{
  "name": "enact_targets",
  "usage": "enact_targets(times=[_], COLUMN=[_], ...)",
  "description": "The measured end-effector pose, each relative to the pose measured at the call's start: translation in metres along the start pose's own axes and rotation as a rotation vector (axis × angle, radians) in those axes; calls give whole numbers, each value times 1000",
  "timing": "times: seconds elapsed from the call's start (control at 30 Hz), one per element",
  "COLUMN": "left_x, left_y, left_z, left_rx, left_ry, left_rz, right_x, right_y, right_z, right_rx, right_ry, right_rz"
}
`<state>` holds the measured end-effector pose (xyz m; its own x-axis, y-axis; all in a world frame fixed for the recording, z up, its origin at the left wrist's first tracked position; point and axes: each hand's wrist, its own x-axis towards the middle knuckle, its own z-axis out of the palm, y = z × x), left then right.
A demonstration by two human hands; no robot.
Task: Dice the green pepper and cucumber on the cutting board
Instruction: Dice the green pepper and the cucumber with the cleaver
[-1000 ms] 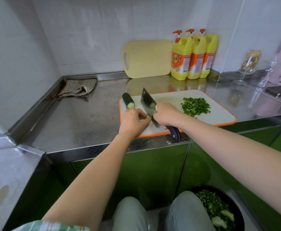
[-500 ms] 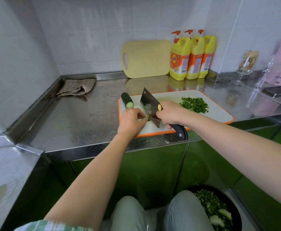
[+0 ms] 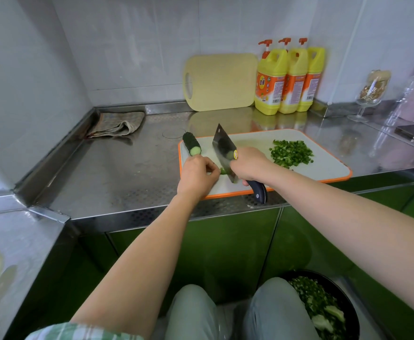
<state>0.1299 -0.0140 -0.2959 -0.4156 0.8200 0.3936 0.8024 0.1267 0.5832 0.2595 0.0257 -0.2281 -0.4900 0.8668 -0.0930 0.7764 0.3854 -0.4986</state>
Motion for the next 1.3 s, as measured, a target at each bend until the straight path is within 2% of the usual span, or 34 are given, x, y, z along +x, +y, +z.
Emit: enact_targets(times=[0.1,0.53,0.83,1.03,1.17,1.3], left_x=[1,3,5,5,6,7], left_y=[-1,-2,-5,-6,-8,-7], left_z=[1,2,5,7,9,9], left_rx=[8,17,36,54,56,55], left_ry=[-11,-23,-44,-31,-32,-41], left_rz=[0,33,53,58,52,57], right_x=[0,-7,3,-6,-10,-5], right_y=[6,1,14,10,6,3], right_z=[-6,-7,-2,-11,-8,-8], right_rx=[30,-55,41,44,-57,-17], right_ry=[29,-70,79,18,-41,-77], right_rz=[-29,-24,-65,-92,-53,-16])
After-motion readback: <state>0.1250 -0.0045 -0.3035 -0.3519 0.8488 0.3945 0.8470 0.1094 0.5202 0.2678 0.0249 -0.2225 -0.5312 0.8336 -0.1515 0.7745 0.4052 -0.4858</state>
